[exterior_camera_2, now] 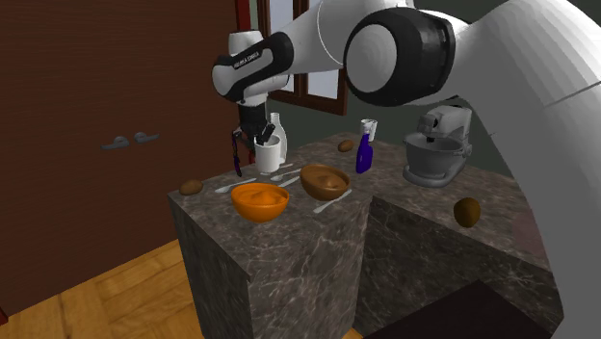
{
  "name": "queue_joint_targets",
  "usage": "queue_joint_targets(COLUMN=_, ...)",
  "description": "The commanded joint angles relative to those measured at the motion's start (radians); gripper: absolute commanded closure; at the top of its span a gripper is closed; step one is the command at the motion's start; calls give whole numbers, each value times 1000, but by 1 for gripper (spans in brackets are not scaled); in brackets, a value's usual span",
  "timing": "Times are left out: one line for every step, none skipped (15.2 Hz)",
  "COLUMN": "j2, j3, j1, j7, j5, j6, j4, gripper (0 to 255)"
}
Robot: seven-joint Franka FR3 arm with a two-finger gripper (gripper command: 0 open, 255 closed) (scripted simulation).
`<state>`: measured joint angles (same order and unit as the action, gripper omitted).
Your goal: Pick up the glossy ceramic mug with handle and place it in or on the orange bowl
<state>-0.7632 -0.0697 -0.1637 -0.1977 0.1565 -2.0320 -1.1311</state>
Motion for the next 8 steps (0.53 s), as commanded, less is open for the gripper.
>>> queue_joint_targets(j2=-37, j3=1, j1=-9, j7=-7, j5=2, j6=10, j4=46, gripper=255)
queue_joint_targets(j2=-39, j3=1, j1=-9, j7=-8, j5=2, j6=-1, j4=37, gripper=255)
queue_joint_targets(j2=-43, j3=2, j1=-8, j7=-9, j5=3, j6=-12, j4=29, gripper=255)
queue_joint_targets(j2=-47, j3=2, j1=-8, j7=-11, j5=4, j6=-23, j4=23, gripper=255)
queue_joint_targets(j2=-50, j3=2, j1=-8, j7=-12, j5=5, j6=-34, j4=15, gripper=255)
queue_joint_targets(j2=-54, j3=3, j1=-8, j7=-13, j5=5, j6=-44, j4=8, gripper=255)
queue_joint_targets(j2=-58, j3=3, j1=-8, j7=-15, j5=6, j6=-55, j4=2, gripper=255)
queue_joint_targets(j2=-63, j3=4, j1=-8, j7=-16, j5=7, j6=-65, j4=-3, gripper=255)
